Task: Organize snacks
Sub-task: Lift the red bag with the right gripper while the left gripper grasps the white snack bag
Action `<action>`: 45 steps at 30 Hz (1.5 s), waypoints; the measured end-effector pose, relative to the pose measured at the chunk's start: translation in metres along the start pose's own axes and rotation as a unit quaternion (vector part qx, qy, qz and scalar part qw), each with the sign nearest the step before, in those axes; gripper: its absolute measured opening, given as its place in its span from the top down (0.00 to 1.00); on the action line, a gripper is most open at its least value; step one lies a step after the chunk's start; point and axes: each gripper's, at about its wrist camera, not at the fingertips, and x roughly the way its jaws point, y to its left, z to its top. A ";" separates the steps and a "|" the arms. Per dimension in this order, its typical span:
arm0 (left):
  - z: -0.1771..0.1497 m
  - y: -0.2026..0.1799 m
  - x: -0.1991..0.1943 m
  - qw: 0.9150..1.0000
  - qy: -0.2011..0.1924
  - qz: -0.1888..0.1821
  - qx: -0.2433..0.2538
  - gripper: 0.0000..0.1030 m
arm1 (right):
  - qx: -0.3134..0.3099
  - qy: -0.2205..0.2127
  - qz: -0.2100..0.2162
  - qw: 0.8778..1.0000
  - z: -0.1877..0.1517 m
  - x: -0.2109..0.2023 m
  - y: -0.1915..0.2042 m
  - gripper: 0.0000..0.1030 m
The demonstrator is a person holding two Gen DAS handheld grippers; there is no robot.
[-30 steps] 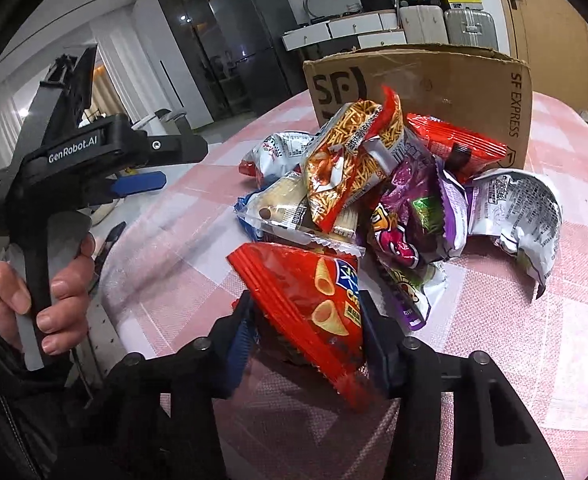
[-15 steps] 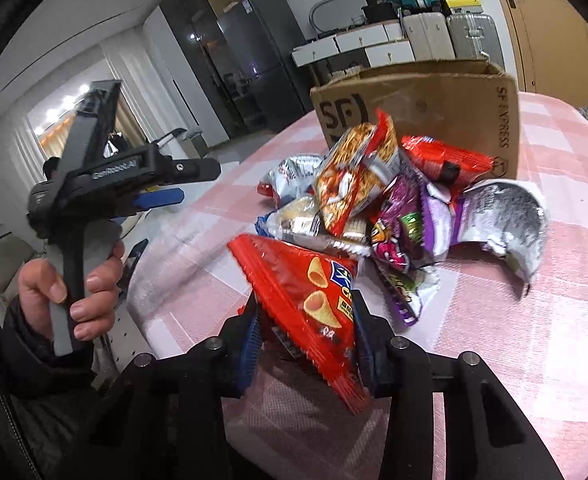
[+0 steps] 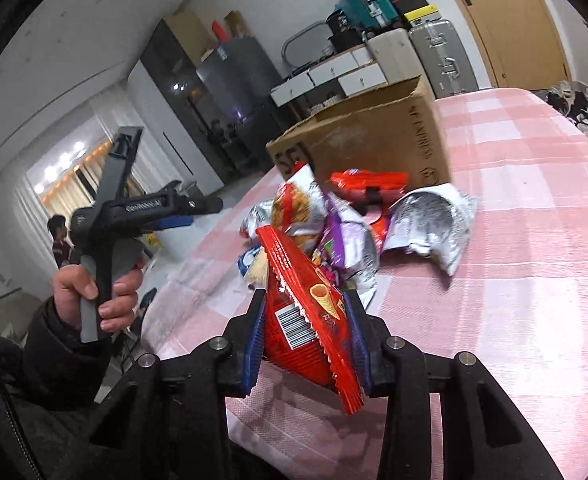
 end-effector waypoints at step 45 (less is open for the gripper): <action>0.032 -0.010 0.120 0.991 0.111 -0.062 0.032 0.01 | -0.058 0.041 -0.032 0.997 -0.020 -0.033 0.001 0.51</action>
